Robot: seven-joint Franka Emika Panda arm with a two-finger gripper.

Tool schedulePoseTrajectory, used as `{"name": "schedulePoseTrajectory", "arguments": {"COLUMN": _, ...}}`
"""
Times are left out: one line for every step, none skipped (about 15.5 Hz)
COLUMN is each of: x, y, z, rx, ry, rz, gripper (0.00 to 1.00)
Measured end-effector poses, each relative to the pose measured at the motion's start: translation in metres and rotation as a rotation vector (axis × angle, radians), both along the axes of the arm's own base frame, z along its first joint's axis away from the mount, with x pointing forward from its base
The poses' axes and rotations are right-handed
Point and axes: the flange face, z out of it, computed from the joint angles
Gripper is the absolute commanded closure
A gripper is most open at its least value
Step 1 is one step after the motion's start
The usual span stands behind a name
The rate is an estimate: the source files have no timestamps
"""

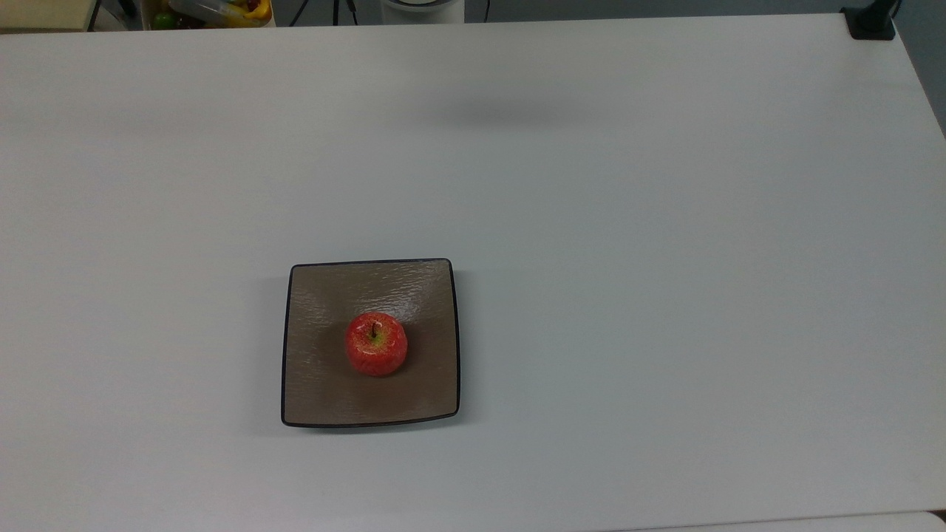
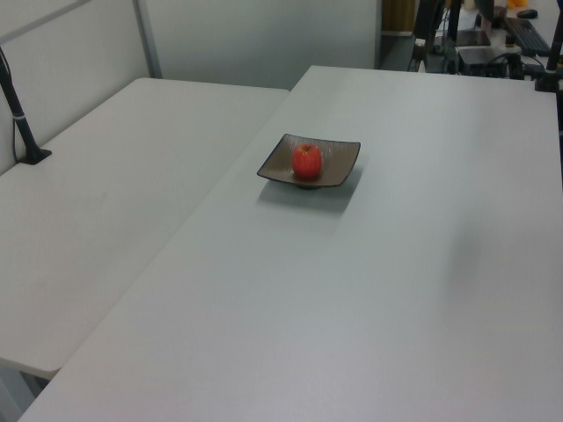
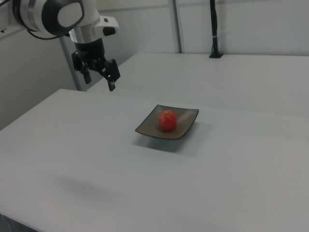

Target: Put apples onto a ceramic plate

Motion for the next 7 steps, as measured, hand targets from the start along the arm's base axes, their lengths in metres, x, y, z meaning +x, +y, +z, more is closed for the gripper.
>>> {"name": "schedulePoseTrajectory", "arguments": {"x": 0.0004, "y": -0.0005, "z": -0.0009, "rx": 0.004, "ry": 0.001, "rz": 0.003, "gripper": 0.0}}
{"name": "schedulePoseTrajectory", "arguments": {"x": 0.0007, "y": -0.0003, "z": -0.0019, "rx": 0.005, "ry": 0.003, "rz": 0.005, "gripper": 0.0}}
{"name": "schedulePoseTrajectory", "arguments": {"x": 0.0011, "y": 0.0, "z": -0.0028, "rx": 0.005, "ry": 0.004, "rz": 0.007, "gripper": 0.0}}
{"name": "schedulePoseTrajectory", "arguments": {"x": 0.0013, "y": 0.0002, "z": -0.0035, "rx": 0.004, "ry": 0.006, "rz": 0.009, "gripper": 0.0}}
{"name": "schedulePoseTrajectory", "arguments": {"x": 0.0013, "y": 0.0002, "z": -0.0035, "rx": 0.004, "ry": 0.005, "rz": 0.009, "gripper": 0.0}}
{"name": "schedulePoseTrajectory", "arguments": {"x": 0.0013, "y": 0.0002, "z": -0.0035, "rx": 0.004, "ry": 0.005, "rz": 0.01, "gripper": 0.0}}
{"name": "schedulePoseTrajectory", "arguments": {"x": 0.0013, "y": 0.0002, "z": -0.0035, "rx": 0.004, "ry": 0.005, "rz": 0.01, "gripper": 0.0}}
